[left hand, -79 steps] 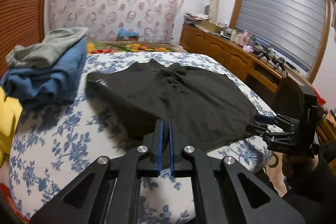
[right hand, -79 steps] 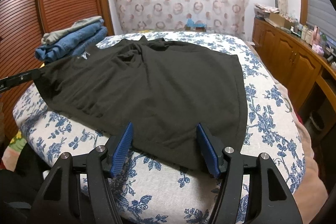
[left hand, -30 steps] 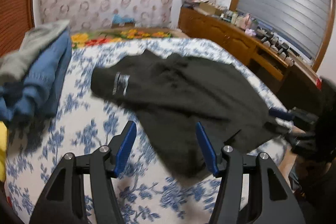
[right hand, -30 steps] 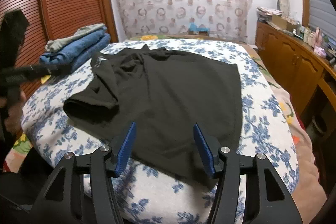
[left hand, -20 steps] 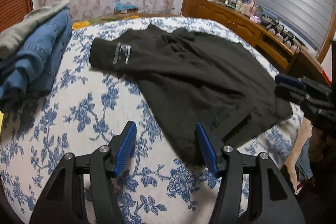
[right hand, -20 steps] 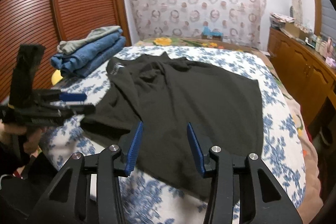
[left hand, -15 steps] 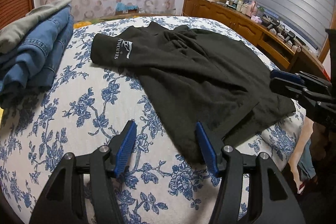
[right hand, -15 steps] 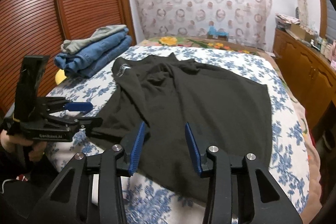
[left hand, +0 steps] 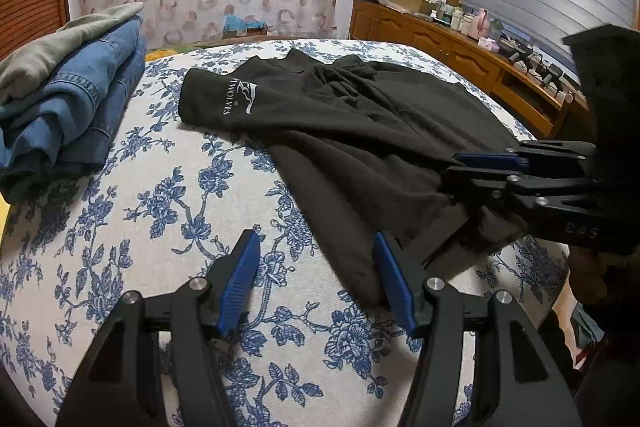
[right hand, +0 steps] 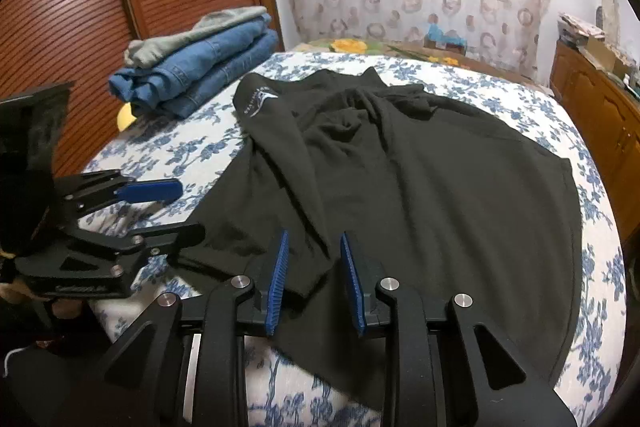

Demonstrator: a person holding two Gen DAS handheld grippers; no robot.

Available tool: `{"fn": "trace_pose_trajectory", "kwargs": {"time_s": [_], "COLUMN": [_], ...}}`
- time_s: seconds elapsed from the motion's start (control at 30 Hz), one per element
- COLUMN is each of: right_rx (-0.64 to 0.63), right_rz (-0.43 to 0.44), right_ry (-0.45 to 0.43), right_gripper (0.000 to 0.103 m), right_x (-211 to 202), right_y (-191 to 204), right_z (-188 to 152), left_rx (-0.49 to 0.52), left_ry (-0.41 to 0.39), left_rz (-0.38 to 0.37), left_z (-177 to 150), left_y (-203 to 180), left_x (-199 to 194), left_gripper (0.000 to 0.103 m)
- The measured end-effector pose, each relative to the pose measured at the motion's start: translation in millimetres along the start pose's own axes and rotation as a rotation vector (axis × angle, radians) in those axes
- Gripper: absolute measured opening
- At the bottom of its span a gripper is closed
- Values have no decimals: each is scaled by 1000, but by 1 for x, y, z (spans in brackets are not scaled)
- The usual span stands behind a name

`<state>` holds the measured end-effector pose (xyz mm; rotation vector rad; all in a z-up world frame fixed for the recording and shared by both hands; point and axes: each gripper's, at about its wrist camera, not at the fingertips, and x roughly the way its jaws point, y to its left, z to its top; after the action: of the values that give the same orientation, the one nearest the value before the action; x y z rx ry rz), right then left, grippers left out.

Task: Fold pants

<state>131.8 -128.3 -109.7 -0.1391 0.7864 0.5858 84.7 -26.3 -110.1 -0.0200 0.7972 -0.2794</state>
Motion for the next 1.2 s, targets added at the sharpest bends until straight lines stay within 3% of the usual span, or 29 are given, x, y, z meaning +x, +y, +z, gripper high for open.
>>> {"fn": "trace_pose_trajectory", "kwargs": {"time_s": [0.23, 0.37, 0.43, 0.57, 0.87, 1.2], "right_rx": [-2, -17, -42, -39, -108, -101], "right_rz": [13, 21, 14, 47, -66, -123], "right_ry": [34, 32, 16, -13, -172, -239], "right_gripper": [26, 5, 2, 1, 1, 1], "right_x": [13, 12, 7, -6, -56, -85], "right_y": [1, 3, 8, 10, 17, 2], "right_z": [5, 6, 7, 10, 26, 28], "left_rx": [-1, -18, -40, -44, -70, -39], "left_ry": [0, 6, -7, -29, -68, -73], "left_rz": [-2, -2, 13, 18, 18, 6], "left_z": [0, 1, 1, 5, 14, 23], "left_y": [0, 1, 3, 4, 6, -4], "left_x": [0, -3, -9, -16, -27, -25], "left_gripper": [59, 59, 59, 59, 59, 59]}}
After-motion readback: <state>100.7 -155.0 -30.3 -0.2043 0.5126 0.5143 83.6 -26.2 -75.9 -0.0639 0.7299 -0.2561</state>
